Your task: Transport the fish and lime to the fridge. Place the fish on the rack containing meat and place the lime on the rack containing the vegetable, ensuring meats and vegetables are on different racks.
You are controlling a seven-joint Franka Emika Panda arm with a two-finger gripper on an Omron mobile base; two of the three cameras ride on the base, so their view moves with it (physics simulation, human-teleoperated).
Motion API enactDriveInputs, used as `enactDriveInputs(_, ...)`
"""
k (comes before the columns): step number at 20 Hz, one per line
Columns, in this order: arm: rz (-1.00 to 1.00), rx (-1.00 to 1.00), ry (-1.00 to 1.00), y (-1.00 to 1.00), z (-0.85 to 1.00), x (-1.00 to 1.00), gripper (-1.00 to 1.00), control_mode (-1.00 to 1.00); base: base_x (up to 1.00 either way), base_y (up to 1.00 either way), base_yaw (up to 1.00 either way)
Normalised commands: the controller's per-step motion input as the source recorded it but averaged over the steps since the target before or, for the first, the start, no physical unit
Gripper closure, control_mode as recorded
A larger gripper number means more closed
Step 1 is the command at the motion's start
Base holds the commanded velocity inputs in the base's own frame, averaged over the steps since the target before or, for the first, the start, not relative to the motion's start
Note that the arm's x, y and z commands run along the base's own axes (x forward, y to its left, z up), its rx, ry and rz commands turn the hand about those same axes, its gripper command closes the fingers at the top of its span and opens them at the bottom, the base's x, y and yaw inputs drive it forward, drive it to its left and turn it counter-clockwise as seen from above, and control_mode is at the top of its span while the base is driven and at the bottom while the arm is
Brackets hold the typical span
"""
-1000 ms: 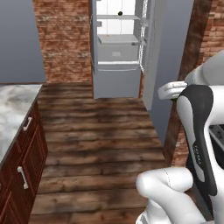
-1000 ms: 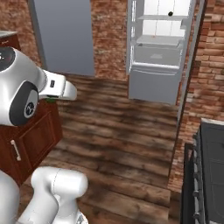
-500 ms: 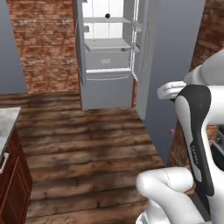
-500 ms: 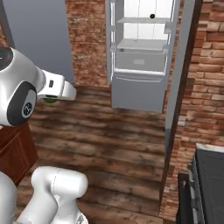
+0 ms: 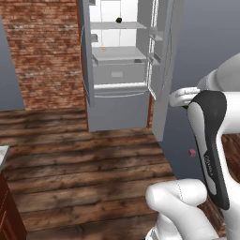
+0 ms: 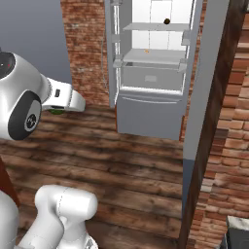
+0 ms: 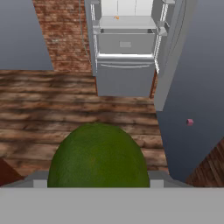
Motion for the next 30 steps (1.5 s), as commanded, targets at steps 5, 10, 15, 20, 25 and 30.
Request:
enactDriveInputs(5, 0.0, 0.0, 0.0, 0.0, 0.0, 0.0, 1.0, 1.0, 1.0, 0.01, -0.06)
enactDriveInputs(10, 0.0, 0.0, 0.0, 0.0, 0.0, 0.0, 1.0, 1.0, 1.0, 0.01, -0.12)
enactDriveInputs(15, 0.0, 0.0, 0.0, 0.0, 0.0, 0.0, 1.0, 1.0, 1.0, 0.0, -0.13)
enactDriveInputs(20, 0.0, 0.0, 0.0, 0.0, 0.0, 0.0, 1.0, 1.0, 1.0, 0.0, -0.1)
enactDriveInputs(25, 0.0, 0.0, 0.0, 0.0, 0.0, 0.0, 1.0, 1.0, 1.0, 0.0, -0.07)
enactDriveInputs(30, 0.0, 0.0, 0.0, 0.0, 0.0, 0.0, 1.0, 1.0, 1.0, 0.0, -0.02)
